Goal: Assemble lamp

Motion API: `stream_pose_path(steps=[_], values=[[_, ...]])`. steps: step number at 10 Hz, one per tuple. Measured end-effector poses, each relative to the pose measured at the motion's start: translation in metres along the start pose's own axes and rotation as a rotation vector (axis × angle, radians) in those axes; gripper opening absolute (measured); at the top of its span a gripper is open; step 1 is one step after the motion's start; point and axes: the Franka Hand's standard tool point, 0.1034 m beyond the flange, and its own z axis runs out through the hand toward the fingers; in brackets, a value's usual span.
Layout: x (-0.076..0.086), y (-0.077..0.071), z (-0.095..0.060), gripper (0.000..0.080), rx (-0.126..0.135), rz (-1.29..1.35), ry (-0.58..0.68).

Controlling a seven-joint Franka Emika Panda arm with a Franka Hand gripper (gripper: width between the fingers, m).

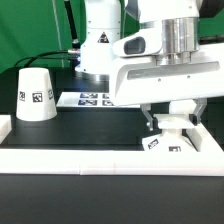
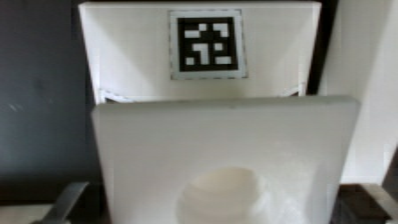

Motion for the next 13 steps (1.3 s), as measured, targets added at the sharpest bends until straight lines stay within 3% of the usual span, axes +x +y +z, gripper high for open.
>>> stream_pose_path(steps=[6, 8, 10, 13], values=[[0.003, -0.001, 0.000, 0.0534, 0.000, -0.005, 0.006], [-0.005, -0.003, 0.000, 0.0669, 0.000, -0.015, -0.001], [-0.014, -0.005, -0.005, 0.0693, 0.000, -0.020, -0.009], [-0.043, -0.008, -0.018, 0.0699, -0.006, -0.011, -0.034]])
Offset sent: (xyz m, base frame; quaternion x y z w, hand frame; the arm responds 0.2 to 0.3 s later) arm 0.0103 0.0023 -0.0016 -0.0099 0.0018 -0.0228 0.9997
